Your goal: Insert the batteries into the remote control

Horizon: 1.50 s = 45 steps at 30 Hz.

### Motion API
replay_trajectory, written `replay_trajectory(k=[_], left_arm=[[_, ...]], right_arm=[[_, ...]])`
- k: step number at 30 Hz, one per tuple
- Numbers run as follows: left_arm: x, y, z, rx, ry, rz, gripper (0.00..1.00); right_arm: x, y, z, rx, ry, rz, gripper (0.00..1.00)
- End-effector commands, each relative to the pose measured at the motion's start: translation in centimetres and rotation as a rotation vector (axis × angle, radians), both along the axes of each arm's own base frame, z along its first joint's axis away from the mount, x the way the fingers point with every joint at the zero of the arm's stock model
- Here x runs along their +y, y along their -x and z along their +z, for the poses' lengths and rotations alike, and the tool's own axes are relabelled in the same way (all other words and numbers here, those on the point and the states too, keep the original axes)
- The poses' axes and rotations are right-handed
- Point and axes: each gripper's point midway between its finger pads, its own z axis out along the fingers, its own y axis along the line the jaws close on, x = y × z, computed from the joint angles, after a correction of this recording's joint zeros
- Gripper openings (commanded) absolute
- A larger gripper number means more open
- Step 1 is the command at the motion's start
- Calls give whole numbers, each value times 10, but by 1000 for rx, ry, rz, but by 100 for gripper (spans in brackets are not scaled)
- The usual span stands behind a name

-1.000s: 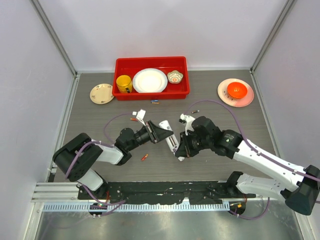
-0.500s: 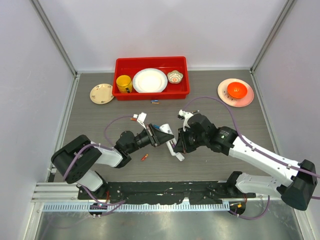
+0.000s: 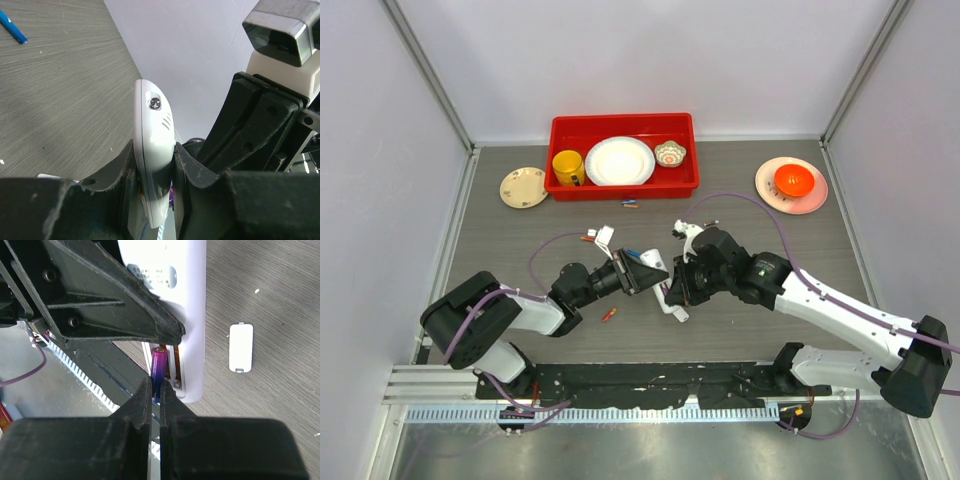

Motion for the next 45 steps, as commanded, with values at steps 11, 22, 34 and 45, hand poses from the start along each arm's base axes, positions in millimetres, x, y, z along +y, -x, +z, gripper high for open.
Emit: replay_trajectory(k=[11,22,34,45], left_arm=[[-5,31,81,-215,231,-142,0],[-11,47,94,-238,254,-246,0],[-19,61,100,-249,268,-298,0],[-25,60,100,-237,278,-254,0]], right_arm=[[7,-15,13,-60,3,-2,1],[4,-15,7,-59,40,6,1],[2,-24,8,-89,46,-36,1],[11,-31,14,-97,-18,-85,1]])
